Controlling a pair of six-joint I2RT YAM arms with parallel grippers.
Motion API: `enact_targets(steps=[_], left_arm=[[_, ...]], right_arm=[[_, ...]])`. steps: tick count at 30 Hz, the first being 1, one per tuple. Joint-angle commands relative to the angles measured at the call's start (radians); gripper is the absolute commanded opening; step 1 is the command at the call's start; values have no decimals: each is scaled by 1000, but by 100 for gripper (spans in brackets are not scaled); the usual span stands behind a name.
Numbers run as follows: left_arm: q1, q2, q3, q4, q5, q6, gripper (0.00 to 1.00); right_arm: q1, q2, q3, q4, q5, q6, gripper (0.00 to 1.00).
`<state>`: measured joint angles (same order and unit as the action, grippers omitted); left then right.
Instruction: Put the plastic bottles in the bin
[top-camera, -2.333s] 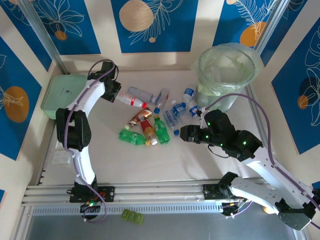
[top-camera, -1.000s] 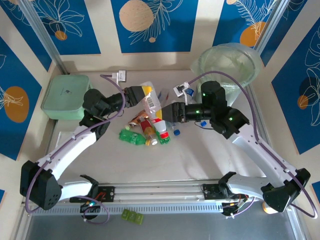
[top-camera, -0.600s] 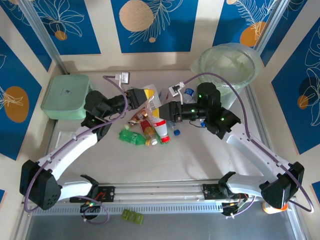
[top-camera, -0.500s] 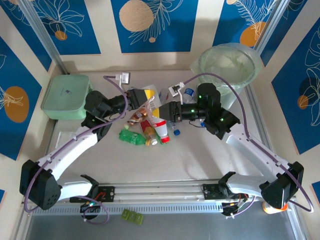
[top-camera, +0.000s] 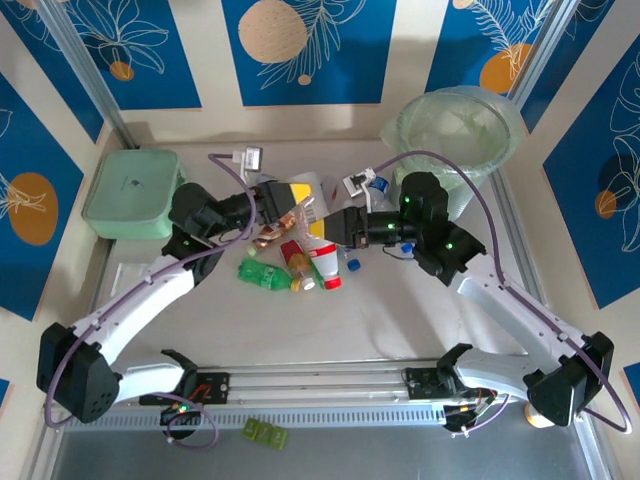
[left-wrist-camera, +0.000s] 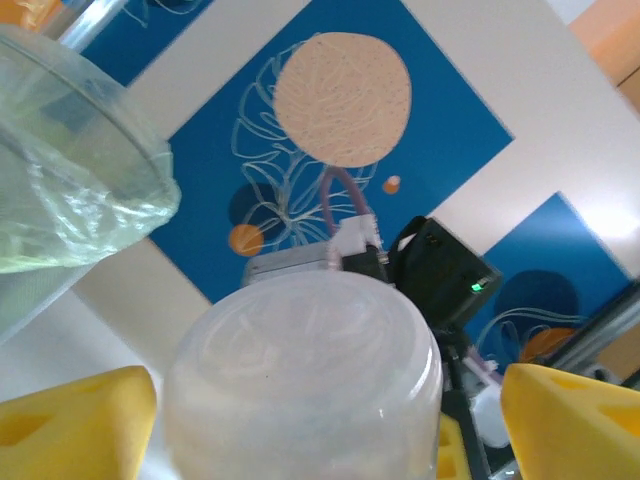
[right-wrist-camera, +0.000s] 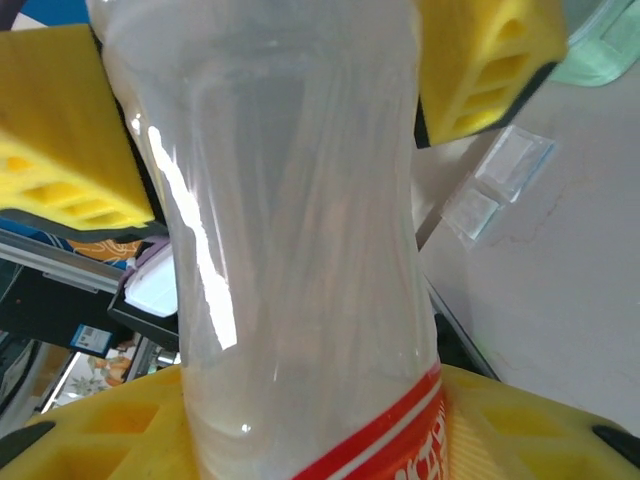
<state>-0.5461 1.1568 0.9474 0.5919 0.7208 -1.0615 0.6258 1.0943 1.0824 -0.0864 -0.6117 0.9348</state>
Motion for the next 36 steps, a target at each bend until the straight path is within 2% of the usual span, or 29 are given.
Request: enact_targets(steps=[1,5,8,10,13,20,29,32,36], left_arm=[[-6,-102,47,-231,-108,187,93],[-9,-227,88,-544,-347,415,93],[-22,-239,148,-769,-500,530,91],[-28,-216,190,-902,-557,583,89],[-33,-194,206,-991,-577,643,87],[-58,-217,113,-934,-581,701,87],[-68,-182,12,-820,-548,660,87],[-68,-178,4,-806,-552,651,86],[-69,-161,4,-788,-532,639,86]], right_arm=[[-5,-47,46,-138,57,-89,50],[-34,-81,129,-360,196,-212,50],[-49,-71,270,-579,405,-349,50],[-70,-39,368,-697,533,-420,48],[-105,37,508,-825,731,-502,45],[-224,236,761,-861,1017,-673,44],[-339,586,1130,-857,1228,-861,44],[-388,658,1183,-811,1251,-912,45],[-469,742,1237,-802,1230,-887,45]])
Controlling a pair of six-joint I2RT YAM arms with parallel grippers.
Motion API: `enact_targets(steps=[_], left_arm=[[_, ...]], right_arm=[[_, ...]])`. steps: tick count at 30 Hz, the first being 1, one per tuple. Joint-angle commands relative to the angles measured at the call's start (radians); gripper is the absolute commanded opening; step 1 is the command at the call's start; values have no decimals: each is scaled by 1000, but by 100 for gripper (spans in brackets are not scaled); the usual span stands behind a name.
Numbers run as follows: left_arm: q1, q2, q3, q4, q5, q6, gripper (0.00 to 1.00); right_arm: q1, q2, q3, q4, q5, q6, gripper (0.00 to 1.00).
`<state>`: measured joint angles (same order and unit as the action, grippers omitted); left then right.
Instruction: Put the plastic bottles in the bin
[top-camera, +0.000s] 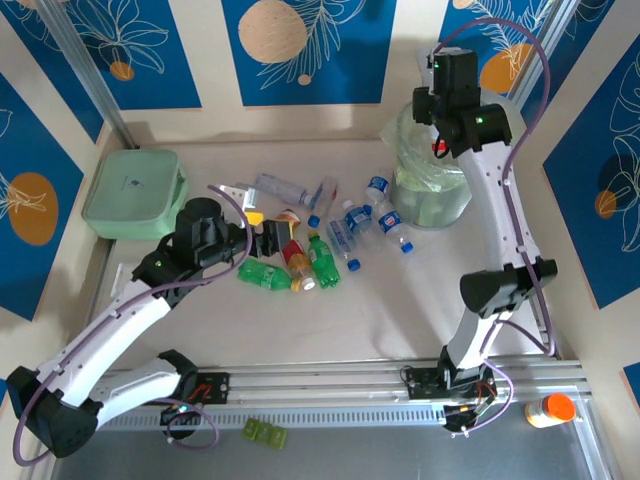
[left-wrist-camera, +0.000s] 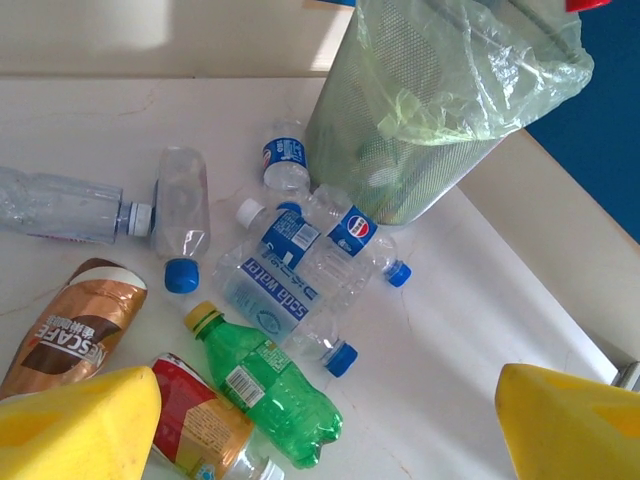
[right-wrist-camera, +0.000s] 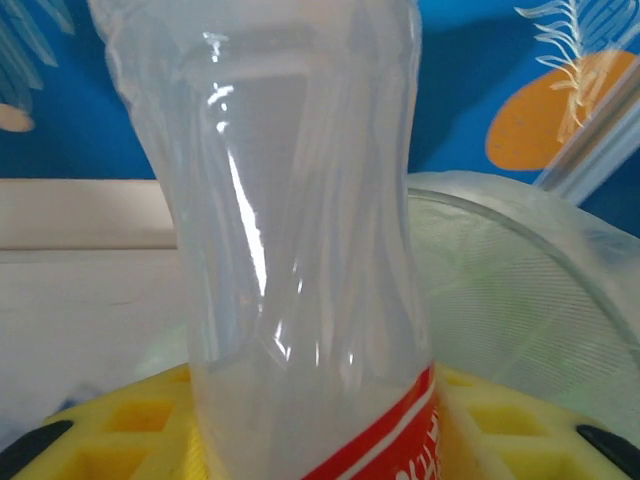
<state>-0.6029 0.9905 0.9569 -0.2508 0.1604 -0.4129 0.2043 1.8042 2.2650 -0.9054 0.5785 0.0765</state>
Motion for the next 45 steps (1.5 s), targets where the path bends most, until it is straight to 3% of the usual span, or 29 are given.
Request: enact_targets(steps=[1,13,29,40,45], left_arm=[[-12,6,-7,59,31,-10,86],[-14,15,-8,60,15,-8,87],[-19,39,-6,53,-16,-3,87],[-18,50,-4,48,-34,0,88],[-18,52,-1,47,-39,3,88]], right_arm=[[-65,55,68,9,35,-21,45],[-166,195,-48,-32,-13,58,45],[-207,308,-160,-52,-43,101,44],[-220,352,-79,-106,-45,113,72],[-210,333,-41,-121,-52,112,75]])
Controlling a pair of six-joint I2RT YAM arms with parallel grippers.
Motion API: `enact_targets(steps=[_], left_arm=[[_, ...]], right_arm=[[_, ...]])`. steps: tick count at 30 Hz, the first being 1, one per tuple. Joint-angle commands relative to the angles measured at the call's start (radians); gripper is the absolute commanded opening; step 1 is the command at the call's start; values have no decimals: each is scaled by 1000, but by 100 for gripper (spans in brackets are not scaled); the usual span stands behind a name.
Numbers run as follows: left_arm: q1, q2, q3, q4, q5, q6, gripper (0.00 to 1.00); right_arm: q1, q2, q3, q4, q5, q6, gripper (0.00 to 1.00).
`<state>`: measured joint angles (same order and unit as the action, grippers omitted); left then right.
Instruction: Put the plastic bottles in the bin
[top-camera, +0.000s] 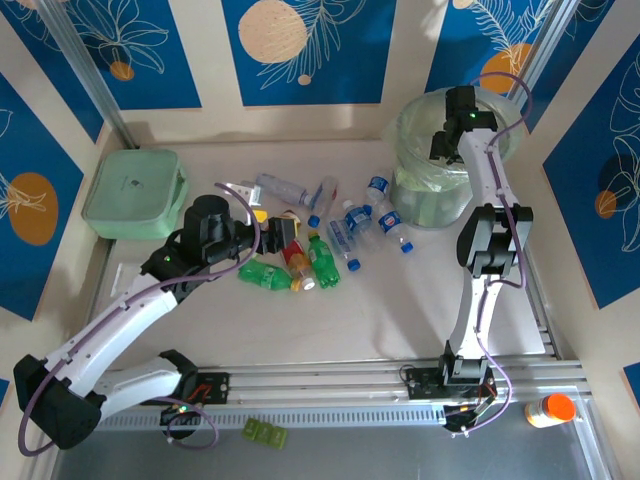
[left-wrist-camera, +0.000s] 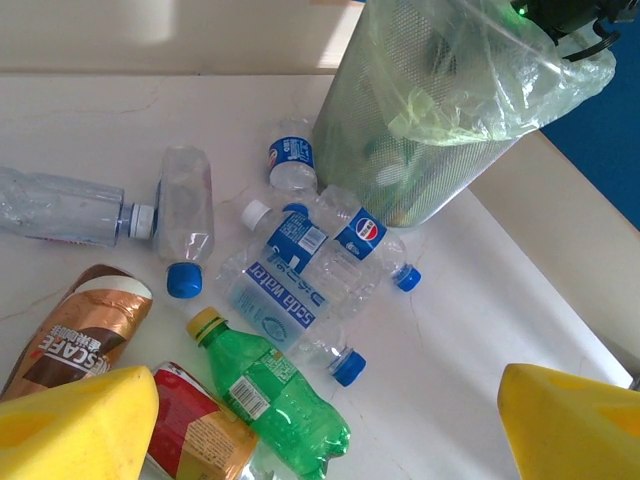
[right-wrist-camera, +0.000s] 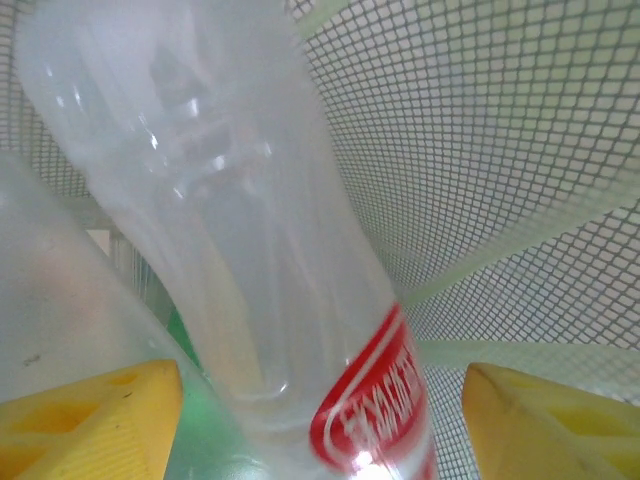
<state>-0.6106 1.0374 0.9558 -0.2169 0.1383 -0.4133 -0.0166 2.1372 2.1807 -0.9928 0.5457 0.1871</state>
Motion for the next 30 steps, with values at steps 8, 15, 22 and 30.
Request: enact_targets(steps=[8,15,22,30], left_arm=[[-9,-7,3,0,-52,18,88],[-5,-21,0,-10,-81,21,88],[2,-35,-2,-46,-135,19,87],[3,-22,16,-142,-201,-8,87]], right_arm=[[38,-89,71,-46,-17,6,74],[118,-216,27,-26,28,-5,70],[287,-422,-133,45,94,5,66],[535,-705,-433,109,82,44,64]])
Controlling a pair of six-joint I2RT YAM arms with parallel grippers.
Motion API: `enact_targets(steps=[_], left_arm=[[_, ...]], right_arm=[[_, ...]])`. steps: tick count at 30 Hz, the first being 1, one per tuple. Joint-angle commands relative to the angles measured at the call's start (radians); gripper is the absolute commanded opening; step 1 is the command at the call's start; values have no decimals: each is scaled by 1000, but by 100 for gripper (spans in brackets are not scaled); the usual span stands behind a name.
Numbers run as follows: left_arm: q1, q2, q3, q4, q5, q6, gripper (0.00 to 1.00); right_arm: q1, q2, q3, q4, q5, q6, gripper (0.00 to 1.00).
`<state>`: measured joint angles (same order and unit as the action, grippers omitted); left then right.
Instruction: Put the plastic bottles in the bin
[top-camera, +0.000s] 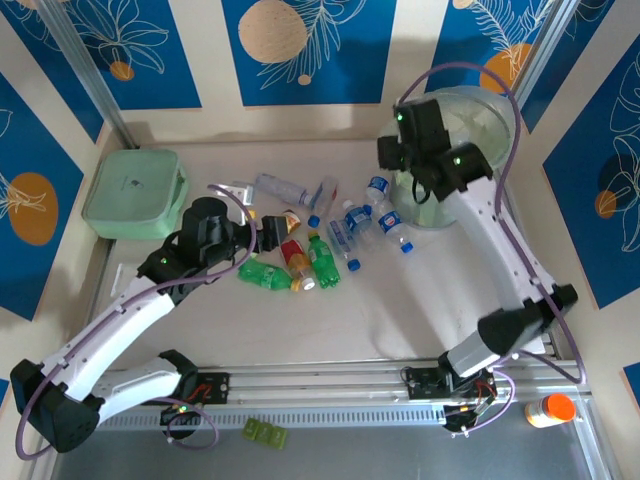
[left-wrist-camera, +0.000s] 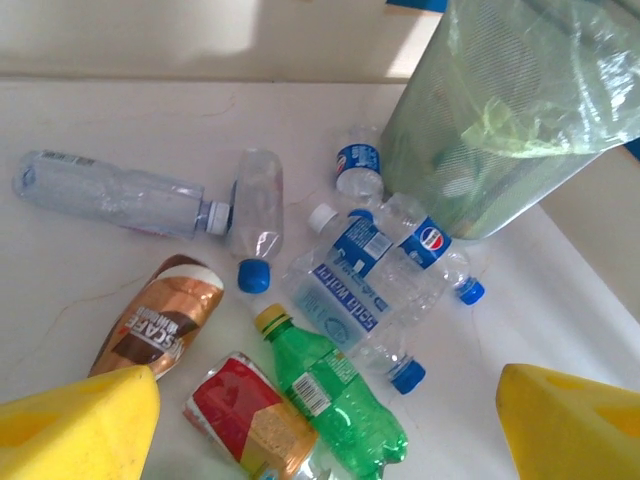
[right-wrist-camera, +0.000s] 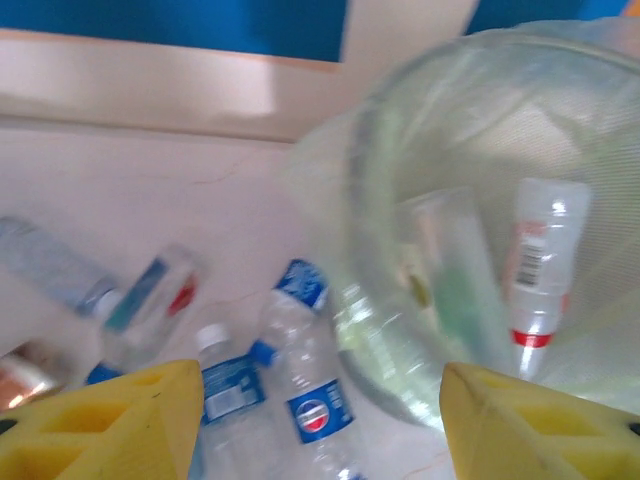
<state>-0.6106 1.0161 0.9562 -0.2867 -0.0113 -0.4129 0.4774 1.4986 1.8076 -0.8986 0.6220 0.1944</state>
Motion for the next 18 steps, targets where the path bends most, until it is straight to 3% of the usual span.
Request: enact_targets(steps=[1,6,8,11,18], left_arm=[[4,4,20,-113,-96,-53,87],[4,10,25,-294,-228,-354,87],[5,21,38,-403,-275,-565,87],[8,38,43,-485,-276,-780,87],[31,73,-24,-507,-280,-1116,85]], right_arm=[[70,-95,-92,-2,-10,65,64],[172,-249,-303,-35,-114,238,64],[201,-314,-400,-28,-134,313,64],[232,-404,-522,0,-134,379,64],[243,-559,-616,10,-141,425,63]])
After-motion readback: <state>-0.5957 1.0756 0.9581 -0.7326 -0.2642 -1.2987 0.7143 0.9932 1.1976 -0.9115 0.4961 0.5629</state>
